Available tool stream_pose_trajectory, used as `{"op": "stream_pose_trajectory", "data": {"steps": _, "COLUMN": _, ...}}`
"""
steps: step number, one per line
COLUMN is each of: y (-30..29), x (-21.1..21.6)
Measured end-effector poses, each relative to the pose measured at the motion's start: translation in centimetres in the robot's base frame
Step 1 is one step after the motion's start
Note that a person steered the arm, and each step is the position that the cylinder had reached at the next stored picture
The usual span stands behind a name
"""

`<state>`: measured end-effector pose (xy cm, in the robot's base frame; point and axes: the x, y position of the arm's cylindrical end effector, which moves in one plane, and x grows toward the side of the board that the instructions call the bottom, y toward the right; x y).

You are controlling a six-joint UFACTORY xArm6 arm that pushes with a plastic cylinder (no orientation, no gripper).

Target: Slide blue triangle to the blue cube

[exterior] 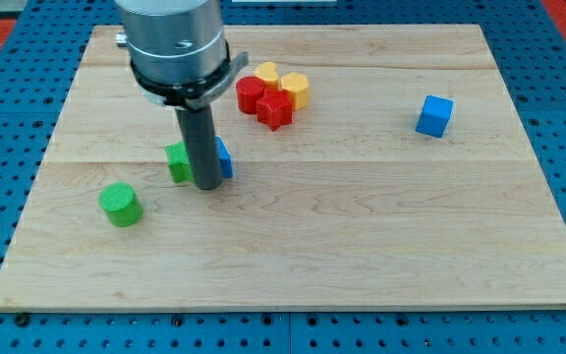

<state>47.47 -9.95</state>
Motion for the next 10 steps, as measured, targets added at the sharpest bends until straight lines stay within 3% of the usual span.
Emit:
{"op": "stream_pose_trajectory", "data": {"steps": 1, "y": -2.5, "x": -0.4}}
{"op": "stream_pose_trajectory", "data": {"steps": 2, "y": 1.1, "x": -4.0}}
{"op": "stream_pose_trajectory", "data": {"steps": 3, "y": 11.0, "x": -6.4}}
{"op": "stream_pose_trajectory", "data": {"steps": 4, "y": 17.2, "x": -6.3}}
{"op": "stream_pose_trajectory", "data": {"steps": 5, "y": 10.8, "x": -3.7}}
{"op": "stream_pose_trajectory", "data": {"steps": 6, "y": 16.4, "x": -0.6}}
{"op": "stream_pose_trajectory", "data": {"steps": 8, "y": 27.7, "x": -5.9}}
{"op": "stream_pose_trajectory", "data": {"steps": 9, "y": 24.3, "x": -1.6}}
{"op": "stream_pose_trajectory", "data": {"steps": 10, "y": 16.9, "x": -1.1}}
